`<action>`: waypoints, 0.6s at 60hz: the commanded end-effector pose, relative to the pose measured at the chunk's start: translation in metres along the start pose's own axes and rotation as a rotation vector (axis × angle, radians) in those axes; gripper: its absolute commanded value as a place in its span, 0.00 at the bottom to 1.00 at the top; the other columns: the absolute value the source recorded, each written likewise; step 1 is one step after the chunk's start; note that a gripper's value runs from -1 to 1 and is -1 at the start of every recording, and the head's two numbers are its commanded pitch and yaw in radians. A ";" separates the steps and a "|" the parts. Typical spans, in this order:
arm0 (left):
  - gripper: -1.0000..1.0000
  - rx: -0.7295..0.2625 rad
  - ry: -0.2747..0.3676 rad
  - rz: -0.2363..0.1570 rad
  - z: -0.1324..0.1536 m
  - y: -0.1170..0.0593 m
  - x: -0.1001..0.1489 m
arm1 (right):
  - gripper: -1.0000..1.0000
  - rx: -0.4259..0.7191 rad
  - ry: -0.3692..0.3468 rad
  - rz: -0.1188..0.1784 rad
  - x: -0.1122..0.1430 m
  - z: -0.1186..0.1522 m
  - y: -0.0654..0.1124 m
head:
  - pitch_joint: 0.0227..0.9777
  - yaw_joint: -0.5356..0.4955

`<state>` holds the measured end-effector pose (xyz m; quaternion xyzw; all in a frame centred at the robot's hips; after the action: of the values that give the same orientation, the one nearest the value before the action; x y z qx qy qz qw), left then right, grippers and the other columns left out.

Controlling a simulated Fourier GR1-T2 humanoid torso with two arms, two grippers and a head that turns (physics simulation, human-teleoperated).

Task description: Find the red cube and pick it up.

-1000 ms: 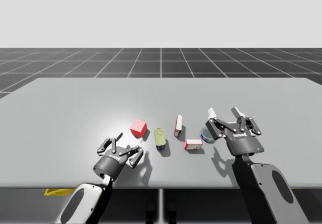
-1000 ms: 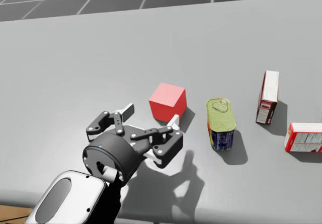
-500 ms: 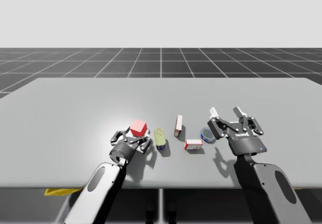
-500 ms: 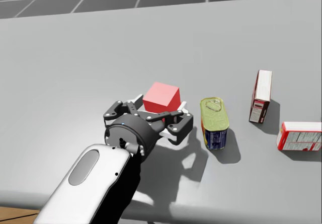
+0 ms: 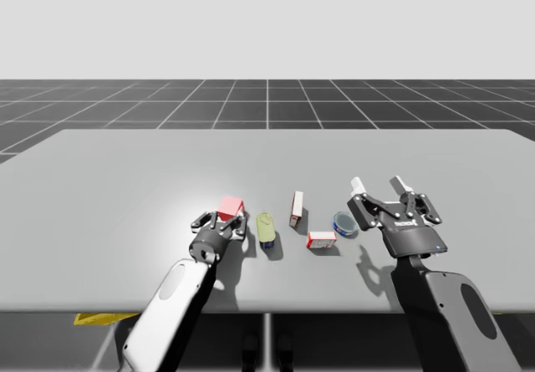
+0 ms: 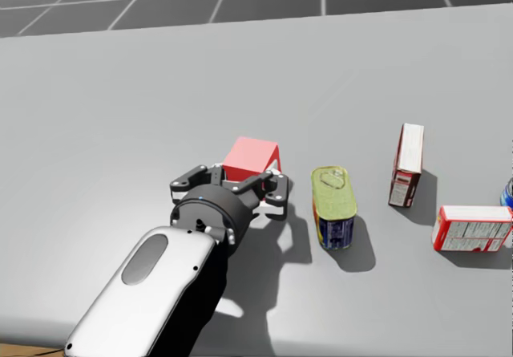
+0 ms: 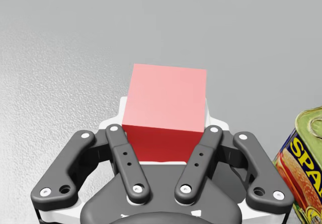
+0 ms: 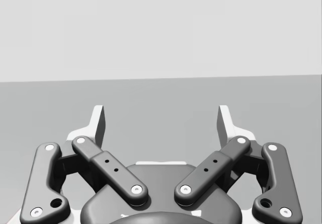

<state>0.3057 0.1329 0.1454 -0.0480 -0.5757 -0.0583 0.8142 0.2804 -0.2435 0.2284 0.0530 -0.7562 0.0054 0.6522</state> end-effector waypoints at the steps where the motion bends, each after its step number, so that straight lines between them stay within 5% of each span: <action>1: 1.00 -0.069 0.038 -0.017 -0.001 -0.002 -0.013 | 0.00 -0.001 -0.001 -0.001 0.001 0.000 -0.001 | 0.77 0.68; 36: 1.00 -0.102 0.051 -0.037 0.001 -0.008 -0.021 | 0.00 -0.006 -0.008 0.003 0.002 0.002 -0.004 | 0.43 0.69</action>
<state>0.3051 0.1350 0.1443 -0.0412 -0.5801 -0.0616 0.8112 0.2791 -0.2471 0.2301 0.0505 -0.7583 0.0047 0.6499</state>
